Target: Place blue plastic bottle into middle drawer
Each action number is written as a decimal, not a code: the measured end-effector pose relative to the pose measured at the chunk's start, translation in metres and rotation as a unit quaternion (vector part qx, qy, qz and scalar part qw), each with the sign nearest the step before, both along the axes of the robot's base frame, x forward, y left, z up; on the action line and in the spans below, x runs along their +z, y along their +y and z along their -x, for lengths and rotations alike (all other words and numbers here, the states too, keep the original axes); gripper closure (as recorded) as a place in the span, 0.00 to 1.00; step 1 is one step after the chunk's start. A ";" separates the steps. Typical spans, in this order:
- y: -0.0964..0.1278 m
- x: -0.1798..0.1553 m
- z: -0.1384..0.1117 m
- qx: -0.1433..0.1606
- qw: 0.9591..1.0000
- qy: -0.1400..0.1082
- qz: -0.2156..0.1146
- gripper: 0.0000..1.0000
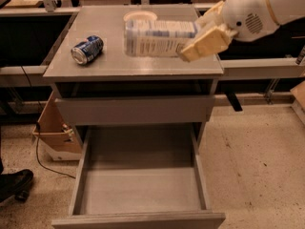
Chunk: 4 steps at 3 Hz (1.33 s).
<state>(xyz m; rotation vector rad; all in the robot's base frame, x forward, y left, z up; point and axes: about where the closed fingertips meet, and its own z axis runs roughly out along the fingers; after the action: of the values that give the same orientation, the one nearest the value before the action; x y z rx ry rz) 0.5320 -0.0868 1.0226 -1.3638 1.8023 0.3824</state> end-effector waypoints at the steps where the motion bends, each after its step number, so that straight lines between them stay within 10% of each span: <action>1: 0.009 -0.046 0.024 0.008 0.999 0.042 0.018 1.00; 4: 0.026 -0.090 0.048 0.002 0.998 0.021 0.061 1.00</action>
Offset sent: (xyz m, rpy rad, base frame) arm -0.0229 0.0069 -0.0387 -0.0306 0.0704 0.0101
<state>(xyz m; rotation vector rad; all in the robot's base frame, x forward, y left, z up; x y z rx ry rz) 0.4844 -0.0612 0.9330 -1.4528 1.8839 0.3078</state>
